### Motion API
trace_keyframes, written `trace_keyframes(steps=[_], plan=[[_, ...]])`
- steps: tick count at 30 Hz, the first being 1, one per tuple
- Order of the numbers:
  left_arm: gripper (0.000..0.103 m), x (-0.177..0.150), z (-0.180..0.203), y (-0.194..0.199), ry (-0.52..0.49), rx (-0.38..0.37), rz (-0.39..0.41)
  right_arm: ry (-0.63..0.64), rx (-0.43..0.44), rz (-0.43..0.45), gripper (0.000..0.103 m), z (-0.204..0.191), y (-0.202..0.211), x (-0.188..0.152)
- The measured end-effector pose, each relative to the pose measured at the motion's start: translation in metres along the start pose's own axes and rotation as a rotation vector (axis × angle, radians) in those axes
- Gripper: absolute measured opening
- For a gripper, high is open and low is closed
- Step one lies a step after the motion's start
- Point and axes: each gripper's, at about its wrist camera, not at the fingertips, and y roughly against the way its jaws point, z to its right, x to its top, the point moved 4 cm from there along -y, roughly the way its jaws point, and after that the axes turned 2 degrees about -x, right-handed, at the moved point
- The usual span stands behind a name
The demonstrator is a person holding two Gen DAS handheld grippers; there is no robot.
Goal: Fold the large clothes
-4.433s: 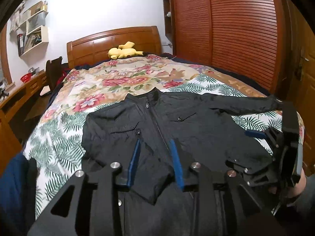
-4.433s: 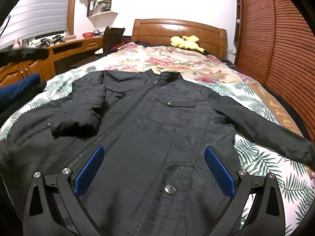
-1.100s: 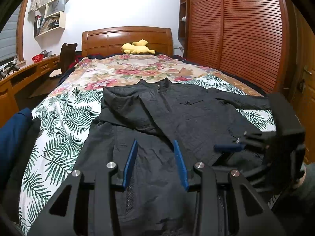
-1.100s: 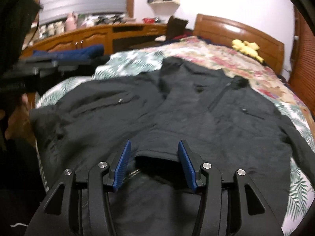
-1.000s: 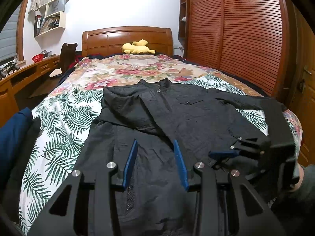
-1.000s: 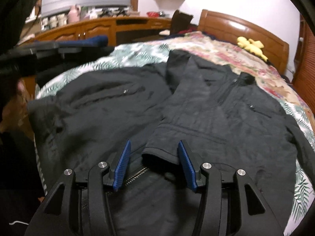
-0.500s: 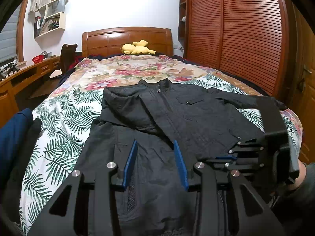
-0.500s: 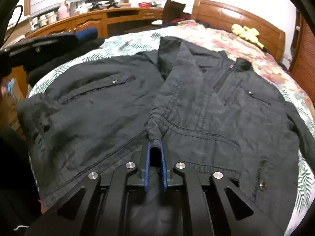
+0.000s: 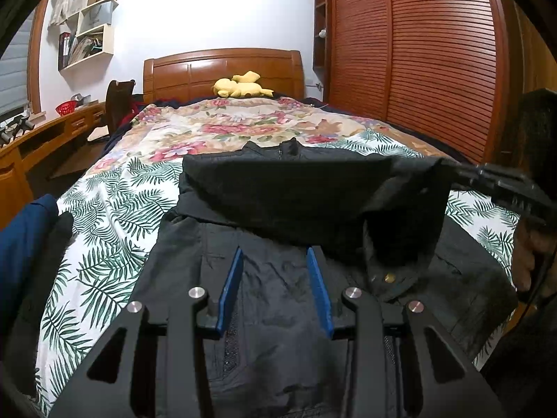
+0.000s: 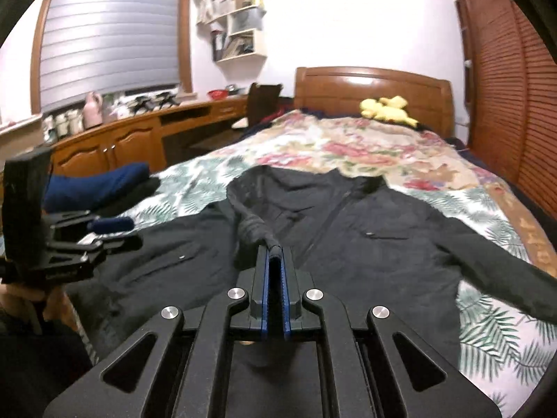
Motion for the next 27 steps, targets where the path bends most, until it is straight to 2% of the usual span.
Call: trace_keyframes(steps=[6,10,12,15,18,24,27], plan=[[0.037,0.000,0.001,0.000,0.001,0.002,0.006,-0.026,-0.093,0.004,0.003,0.032,-0.002,0.000],[0.037,0.000,0.002,0.000,-0.001,0.003,0.009,-0.058,-0.217,-0.017,0.003,0.066,-0.009,-0.007],[0.037,0.000,0.003,0.001,-0.004,0.006,0.012,-0.097,-0.289,-0.045,0.004,0.089,-0.018,-0.015],[0.037,0.001,0.004,0.002,-0.007,0.006,0.020,-0.181,-0.293,-0.090,0.011,0.117,-0.028,-0.029],[0.037,0.002,0.005,0.003,-0.004,0.003,0.025,-0.162,-0.375,-0.115,0.012,0.126,-0.030,-0.035],[0.037,0.003,0.010,0.000,-0.009,-0.001,0.019,-0.139,-0.299,-0.128,0.025,0.115,-0.037,-0.043],[0.037,0.007,0.015,0.001,-0.010,-0.010,0.021,-0.121,-0.265,-0.150,0.026,0.107,-0.047,-0.047]])
